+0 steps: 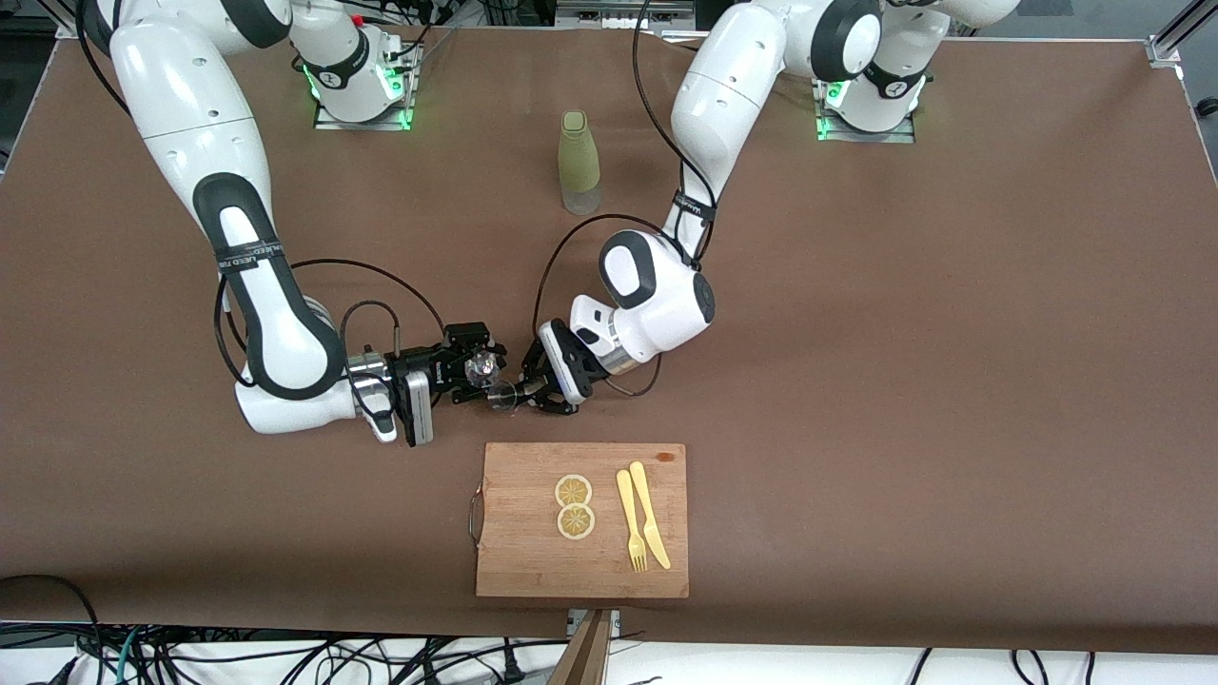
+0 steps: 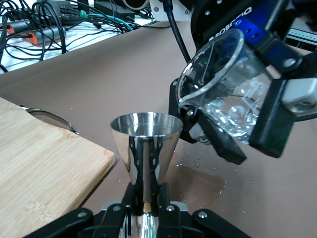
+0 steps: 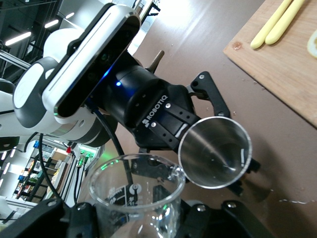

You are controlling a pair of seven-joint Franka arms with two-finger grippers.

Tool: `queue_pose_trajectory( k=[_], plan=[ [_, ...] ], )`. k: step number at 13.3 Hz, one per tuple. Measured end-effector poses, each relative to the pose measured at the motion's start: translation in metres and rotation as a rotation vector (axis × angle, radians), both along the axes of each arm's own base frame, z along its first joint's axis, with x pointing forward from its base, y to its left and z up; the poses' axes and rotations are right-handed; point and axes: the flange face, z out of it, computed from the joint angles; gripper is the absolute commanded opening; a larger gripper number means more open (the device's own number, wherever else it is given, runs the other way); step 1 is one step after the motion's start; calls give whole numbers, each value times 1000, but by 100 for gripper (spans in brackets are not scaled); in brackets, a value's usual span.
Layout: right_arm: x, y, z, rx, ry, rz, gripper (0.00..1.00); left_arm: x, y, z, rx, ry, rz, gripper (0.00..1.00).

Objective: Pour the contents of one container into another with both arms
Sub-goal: 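Hold the beaker tilted, pouring liquid into the jigger held by the left gripper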

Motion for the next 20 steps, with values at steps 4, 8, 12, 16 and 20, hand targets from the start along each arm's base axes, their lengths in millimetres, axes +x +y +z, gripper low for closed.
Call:
queue_pose_trajectory(
  k=[4,8,12,16,20],
  plan=[
    [-1,2,0,-11,42,-7,24,0,0,-1,1,1,0,0],
    [-2,2,0,-36,81,-17,24,0,0,-1,2,0,0,0],
    [-3,0,-2,-76,124,-21,24,1,1,-2,9,-13,-7,0],
    [-3,0,-1,-98,164,-37,24,1,2,-2,9,-37,-19,0],
    [-3,-1,1,-128,197,-46,24,0,3,-9,-14,-64,-21,0]
  ],
)
